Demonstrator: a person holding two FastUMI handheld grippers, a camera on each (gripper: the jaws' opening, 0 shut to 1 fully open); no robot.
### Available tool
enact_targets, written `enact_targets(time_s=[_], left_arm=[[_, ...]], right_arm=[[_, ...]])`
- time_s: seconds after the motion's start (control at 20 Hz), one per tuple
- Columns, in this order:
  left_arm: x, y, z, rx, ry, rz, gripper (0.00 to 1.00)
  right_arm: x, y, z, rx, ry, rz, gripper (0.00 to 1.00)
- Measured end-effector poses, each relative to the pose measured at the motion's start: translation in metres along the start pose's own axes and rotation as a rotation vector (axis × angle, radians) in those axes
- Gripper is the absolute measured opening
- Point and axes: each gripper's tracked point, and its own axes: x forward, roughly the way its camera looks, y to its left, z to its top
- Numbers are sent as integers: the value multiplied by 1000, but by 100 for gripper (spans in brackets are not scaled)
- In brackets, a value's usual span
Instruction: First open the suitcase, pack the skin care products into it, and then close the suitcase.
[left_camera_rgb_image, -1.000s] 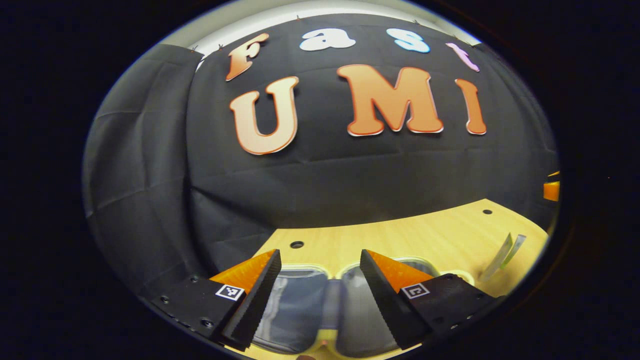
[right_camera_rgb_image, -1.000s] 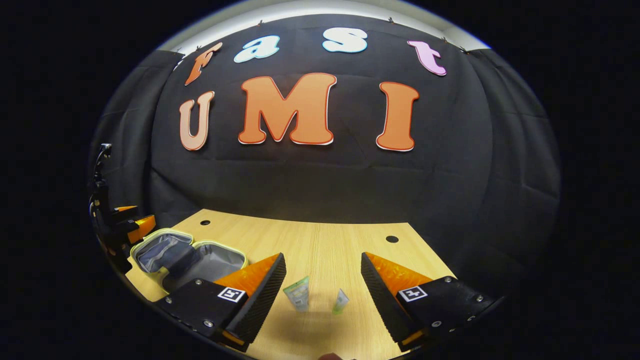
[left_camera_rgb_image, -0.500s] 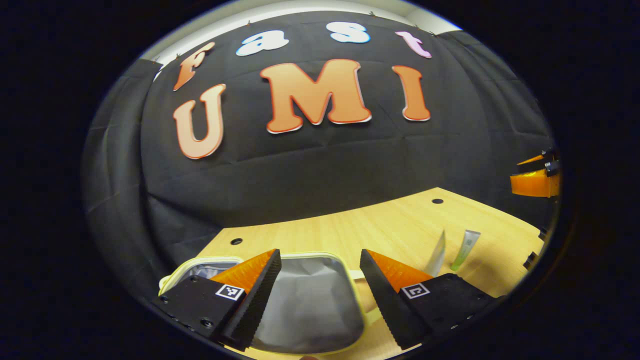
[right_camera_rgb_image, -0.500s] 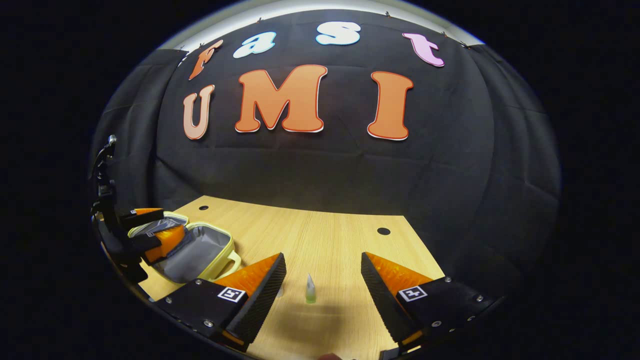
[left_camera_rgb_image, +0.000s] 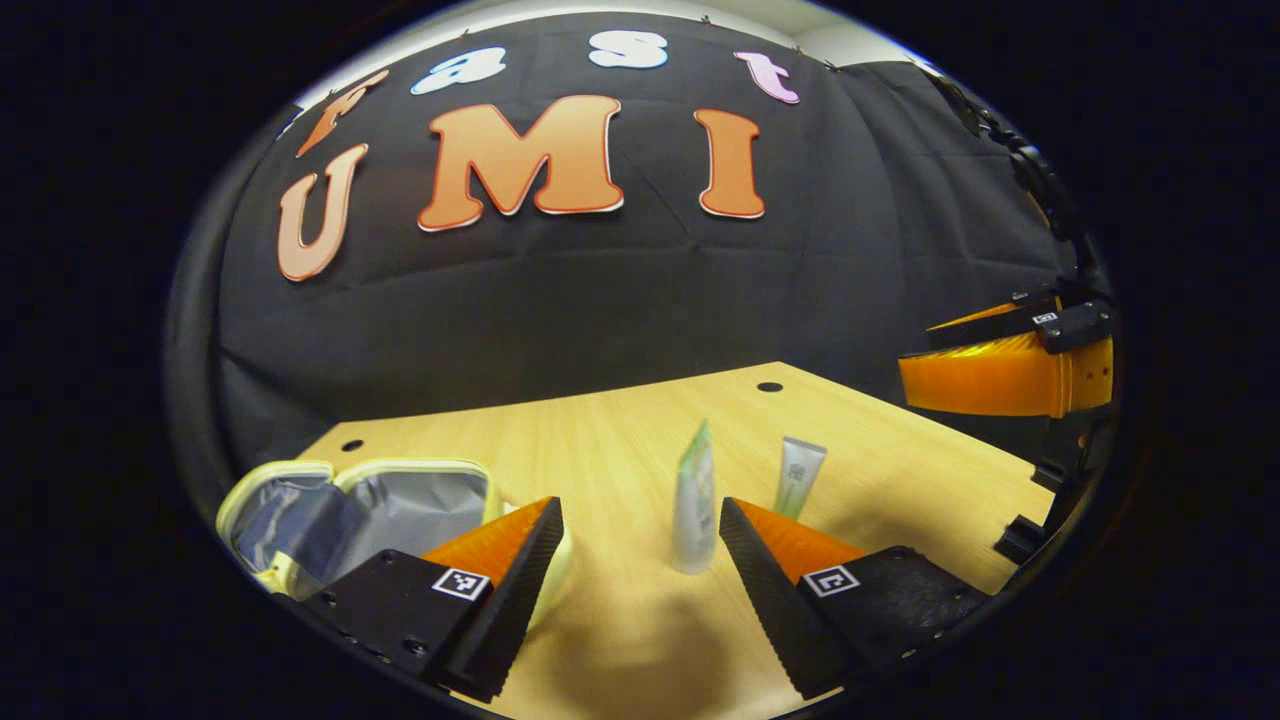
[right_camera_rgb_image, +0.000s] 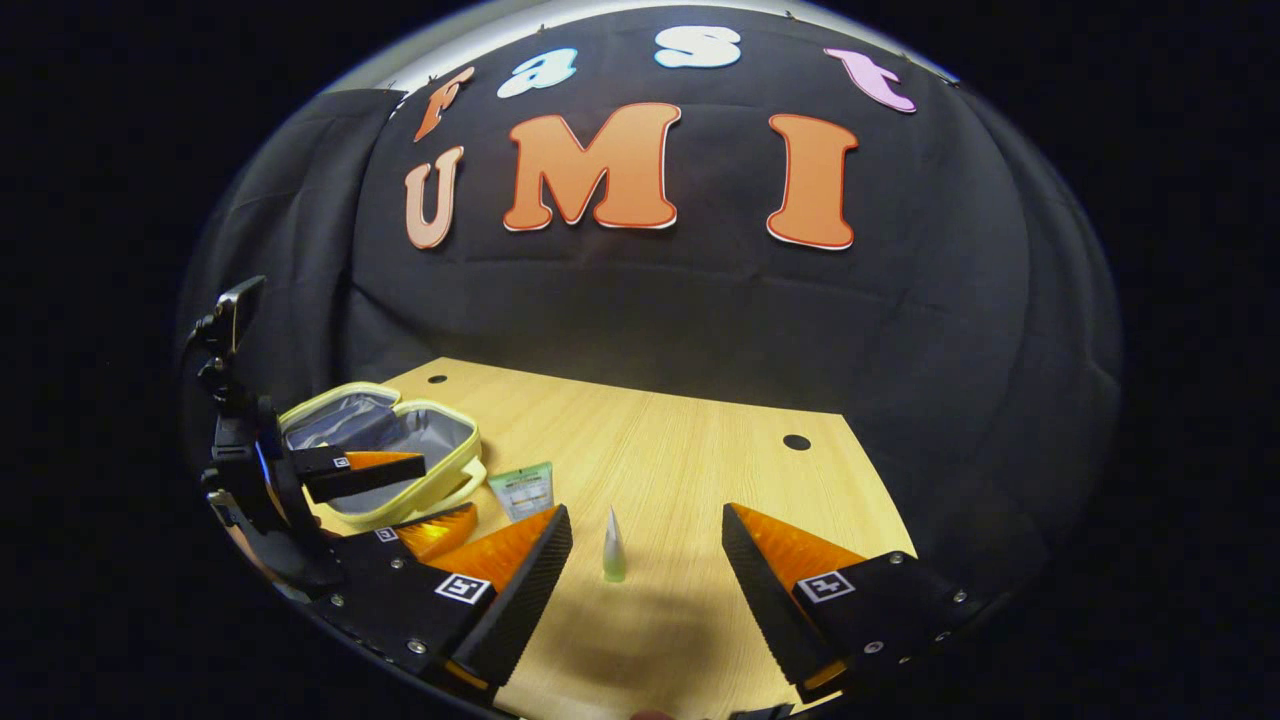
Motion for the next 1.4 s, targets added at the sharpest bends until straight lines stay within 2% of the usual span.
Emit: enact_targets(time_s=[0.15,0.35,0.4,0.5,0.6,0.7,0.75,0.85,1.2,1.3,1.4], left_arm=[[37,-19,-28,-30,51,-39,98],[81,-27,-51,-44,107,-69,90],[82,-30,-54,-43,118,-84,80],[80,-34,-60,-34,130,-105,73],[79,-31,-60,-9,109,-95,47],[79,-31,-55,-2,102,-110,48],[77,-30,-54,2,112,-104,42],[68,-24,-52,-4,121,-100,42],[18,15,-2,-81,85,-12,42],[1,32,19,-103,71,24,42],[-14,51,35,-79,60,66,42]], right_arm=[[5,2,-11,-7,8,24,96],[16,6,-31,-26,32,48,96],[20,8,-35,-28,40,56,96],[30,9,-45,-32,74,68,96],[41,12,-53,-31,100,82,96],[50,14,-62,-29,122,90,96],[55,14,-66,-34,133,89,96],[62,16,-74,-39,157,88,96],[84,25,-100,-22,229,132,95],[96,33,-104,-22,230,148,91],[104,41,-108,-9,248,164,84]])
